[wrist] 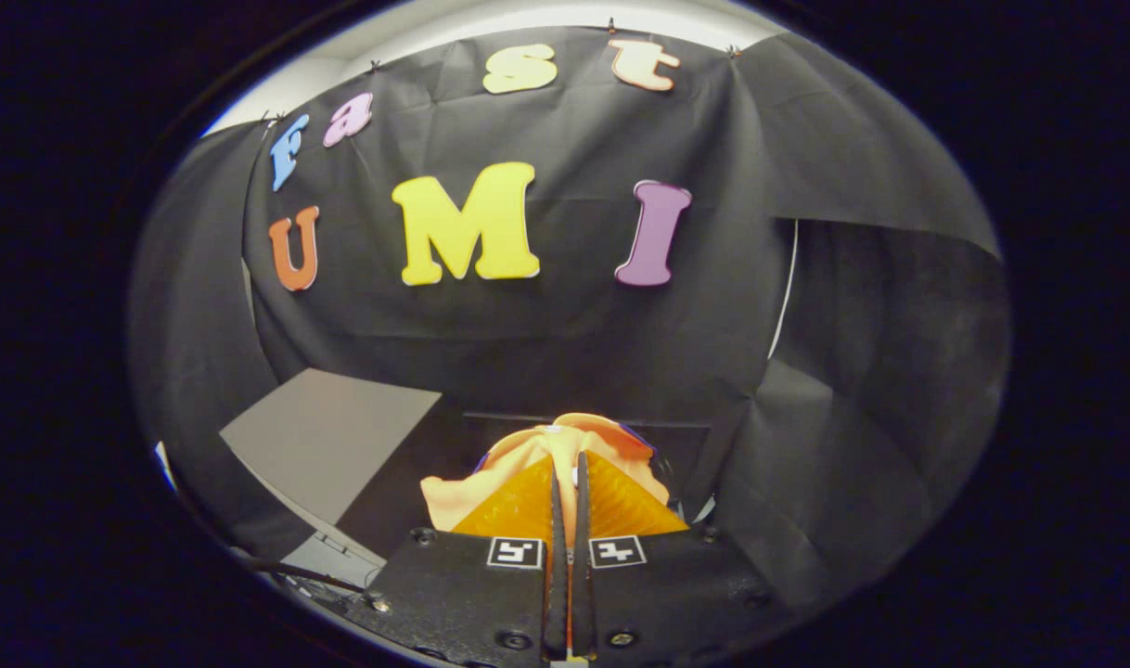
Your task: Put the clothes into the washing machine and then close the washing machine lid.
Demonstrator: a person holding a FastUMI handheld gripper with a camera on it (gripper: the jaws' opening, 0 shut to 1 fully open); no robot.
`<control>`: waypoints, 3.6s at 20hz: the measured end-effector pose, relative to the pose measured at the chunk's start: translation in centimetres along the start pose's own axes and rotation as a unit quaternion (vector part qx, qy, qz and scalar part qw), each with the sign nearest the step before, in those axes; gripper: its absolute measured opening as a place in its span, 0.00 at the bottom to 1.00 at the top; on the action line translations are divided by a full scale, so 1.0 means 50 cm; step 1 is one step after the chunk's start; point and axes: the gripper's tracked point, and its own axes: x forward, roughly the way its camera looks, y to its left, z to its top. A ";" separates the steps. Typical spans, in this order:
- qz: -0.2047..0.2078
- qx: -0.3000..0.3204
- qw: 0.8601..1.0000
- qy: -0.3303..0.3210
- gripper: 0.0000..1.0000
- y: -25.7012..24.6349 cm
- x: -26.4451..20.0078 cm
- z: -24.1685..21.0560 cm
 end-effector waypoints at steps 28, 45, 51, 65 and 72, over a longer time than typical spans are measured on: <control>0.051 -0.113 0.955 0.270 0.05 -0.005 0.376 -0.510; 0.002 -0.048 0.928 0.368 0.08 -0.047 0.370 -0.651; 0.004 -0.040 0.934 0.354 0.29 -0.049 0.358 -0.658; -0.034 -0.017 0.948 0.317 0.77 -0.075 0.315 -0.645; -0.034 -0.039 0.966 0.253 0.77 -0.060 0.308 -0.557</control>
